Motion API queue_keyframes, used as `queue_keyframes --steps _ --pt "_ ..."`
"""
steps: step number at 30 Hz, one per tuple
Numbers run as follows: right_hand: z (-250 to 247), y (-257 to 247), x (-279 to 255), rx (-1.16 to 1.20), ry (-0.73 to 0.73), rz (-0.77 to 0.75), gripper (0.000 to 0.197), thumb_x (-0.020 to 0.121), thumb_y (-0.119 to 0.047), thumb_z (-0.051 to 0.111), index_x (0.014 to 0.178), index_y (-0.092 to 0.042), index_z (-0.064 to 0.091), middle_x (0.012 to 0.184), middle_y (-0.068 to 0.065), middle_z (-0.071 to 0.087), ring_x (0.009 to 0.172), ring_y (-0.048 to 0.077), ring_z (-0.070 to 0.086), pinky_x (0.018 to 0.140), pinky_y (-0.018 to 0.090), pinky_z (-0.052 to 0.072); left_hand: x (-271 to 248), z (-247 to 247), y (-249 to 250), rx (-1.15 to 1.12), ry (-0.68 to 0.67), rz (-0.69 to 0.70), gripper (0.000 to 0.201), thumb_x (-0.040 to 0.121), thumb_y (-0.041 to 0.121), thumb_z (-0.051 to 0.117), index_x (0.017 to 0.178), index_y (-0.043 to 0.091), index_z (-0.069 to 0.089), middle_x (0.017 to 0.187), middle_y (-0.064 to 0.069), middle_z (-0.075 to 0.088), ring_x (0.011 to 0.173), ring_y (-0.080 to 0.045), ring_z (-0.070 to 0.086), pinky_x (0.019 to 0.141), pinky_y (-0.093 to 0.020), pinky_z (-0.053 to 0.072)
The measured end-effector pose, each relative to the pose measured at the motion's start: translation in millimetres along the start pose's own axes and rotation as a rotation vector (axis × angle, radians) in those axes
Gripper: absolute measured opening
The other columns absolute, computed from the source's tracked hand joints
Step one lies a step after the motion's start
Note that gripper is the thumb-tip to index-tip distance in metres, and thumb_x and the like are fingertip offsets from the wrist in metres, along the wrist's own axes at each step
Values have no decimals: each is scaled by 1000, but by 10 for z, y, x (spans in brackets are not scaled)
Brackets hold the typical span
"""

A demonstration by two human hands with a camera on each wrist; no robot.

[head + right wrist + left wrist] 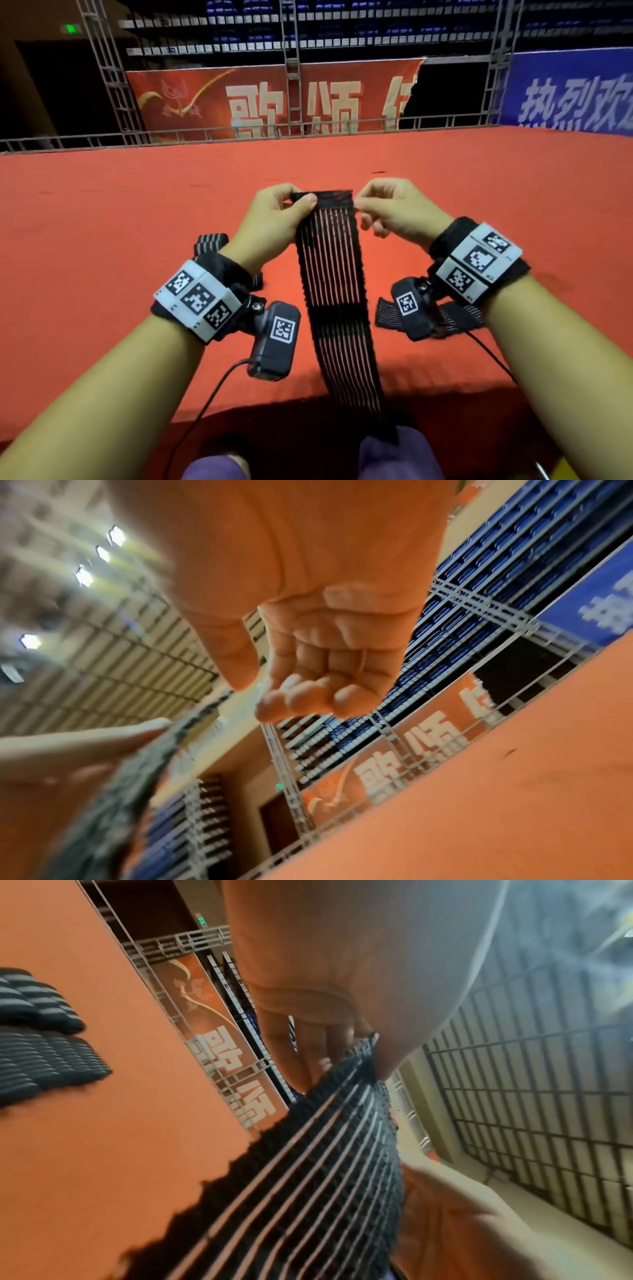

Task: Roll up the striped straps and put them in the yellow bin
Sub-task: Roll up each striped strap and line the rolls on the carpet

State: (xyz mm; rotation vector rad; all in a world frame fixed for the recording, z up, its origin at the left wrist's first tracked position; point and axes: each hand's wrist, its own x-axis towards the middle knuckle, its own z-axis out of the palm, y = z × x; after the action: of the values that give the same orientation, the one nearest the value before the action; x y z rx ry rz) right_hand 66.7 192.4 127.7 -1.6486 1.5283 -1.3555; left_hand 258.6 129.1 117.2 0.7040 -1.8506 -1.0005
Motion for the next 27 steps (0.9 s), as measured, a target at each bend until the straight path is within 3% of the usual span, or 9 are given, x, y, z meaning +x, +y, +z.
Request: queue_keyframes --steps 3,6,8,10,13,18,21,24,27 --pt "11 751 215 -415 -43 168 15 88 0 54 83 -13 59 77 3 63 63 12 59 57 23 44 107 75 -473 82 -18 -53 23 99 19 57 79 7 59 73 -6 56 70 -17 51 69 -36 39" --pt "90 1495 321 -785 -185 376 23 85 -11 56 107 -13 60 112 9 64 107 28 60 86 28 46 177 171 -850 147 -55 -66 27 97 26 58 82 4 59 73 -4 57 67 -14 50 67 -34 38" --pt "166 1909 340 -945 -293 505 45 83 -19 58 127 -12 52 128 14 58 119 33 55 98 35 45 226 241 -1024 157 -76 -76 27 97 25 59 83 2 60 73 -4 57 68 -14 50 68 -33 39" --pt "232 2218 351 -1045 -350 550 56 82 -23 57 136 -13 43 133 17 53 122 36 51 103 39 43 270 300 -1162 157 -94 -92 26 98 23 59 82 2 60 73 -3 57 68 -14 50 68 -33 39" --pt "271 2402 363 -1091 -383 574 53 80 -28 63 129 -18 48 128 13 52 121 36 49 101 39 43 310 352 -1340 162 -113 -92 26 97 26 59 81 6 60 72 -1 57 68 -12 50 67 -32 40" --pt "216 2322 467 -983 -340 562 24 77 -26 72 93 -20 56 109 7 65 106 27 61 81 28 41 307 393 -1494 165 -80 -105 24 96 24 60 81 6 62 72 0 58 66 -10 50 66 -30 40" --pt "171 2073 501 -761 -189 428 20 78 -22 74 89 -13 59 94 6 65 93 26 62 71 26 41 270 355 -1487 186 -13 -104 24 96 24 59 80 7 62 70 2 57 64 -9 49 63 -29 39" --pt "126 1660 536 -568 39 246 16 79 -18 73 78 -12 59 79 7 65 78 26 63 70 34 49 247 249 -1434 211 57 -112 25 96 26 59 78 9 61 69 1 57 62 -11 50 62 -31 39" --pt "110 1113 556 -340 106 60 25 82 -11 73 69 -15 52 66 3 53 65 17 52 64 33 42 204 114 -1306 204 101 -103 26 96 27 59 73 13 58 67 4 55 61 -11 49 61 -30 38"
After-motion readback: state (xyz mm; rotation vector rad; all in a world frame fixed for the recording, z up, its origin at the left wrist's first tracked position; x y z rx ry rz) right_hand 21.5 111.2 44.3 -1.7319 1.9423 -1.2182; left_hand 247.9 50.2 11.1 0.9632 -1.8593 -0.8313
